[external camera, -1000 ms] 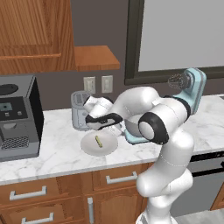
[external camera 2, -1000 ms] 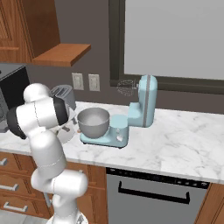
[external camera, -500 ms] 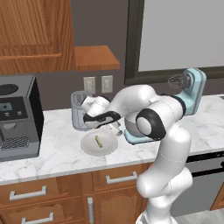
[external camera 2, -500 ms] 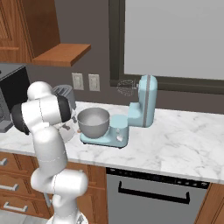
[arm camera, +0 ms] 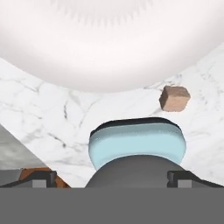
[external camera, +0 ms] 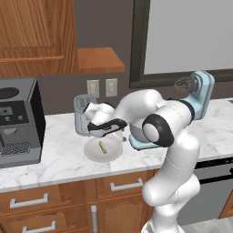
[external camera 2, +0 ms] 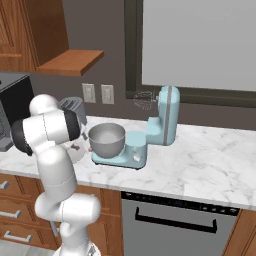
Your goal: Add butter and sugar cubes to the stand mixer bowl and then turn on the stand mixer to begin making frosting.
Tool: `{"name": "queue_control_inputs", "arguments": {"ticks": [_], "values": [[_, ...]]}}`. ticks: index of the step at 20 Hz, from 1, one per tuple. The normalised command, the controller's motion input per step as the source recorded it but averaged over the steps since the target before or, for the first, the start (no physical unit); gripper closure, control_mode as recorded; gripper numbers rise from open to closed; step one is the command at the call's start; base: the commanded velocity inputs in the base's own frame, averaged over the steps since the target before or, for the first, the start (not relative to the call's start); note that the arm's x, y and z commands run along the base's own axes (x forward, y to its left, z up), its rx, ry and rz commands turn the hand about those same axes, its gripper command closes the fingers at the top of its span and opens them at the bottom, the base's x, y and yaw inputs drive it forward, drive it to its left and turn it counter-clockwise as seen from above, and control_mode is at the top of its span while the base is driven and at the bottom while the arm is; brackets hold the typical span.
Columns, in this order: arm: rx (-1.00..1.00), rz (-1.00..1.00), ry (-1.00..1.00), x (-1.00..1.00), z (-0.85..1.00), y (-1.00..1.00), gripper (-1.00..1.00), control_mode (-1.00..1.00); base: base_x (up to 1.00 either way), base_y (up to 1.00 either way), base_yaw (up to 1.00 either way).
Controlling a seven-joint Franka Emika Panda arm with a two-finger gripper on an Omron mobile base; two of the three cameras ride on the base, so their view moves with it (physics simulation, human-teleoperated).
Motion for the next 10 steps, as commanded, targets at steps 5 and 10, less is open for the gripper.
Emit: {"name": "queue_control_inputs", "arguments": {"ticks": [5,10], "values": [[0.00,0.00,-0.02,0.00,-0.12,-0.03,-1.00,-1.00,0.00,0.00,0.00],[0.00,0.00,0.00,0.05,-0.08,-0.03,-1.00,-1.00,0.00,0.00,0.00]]}}
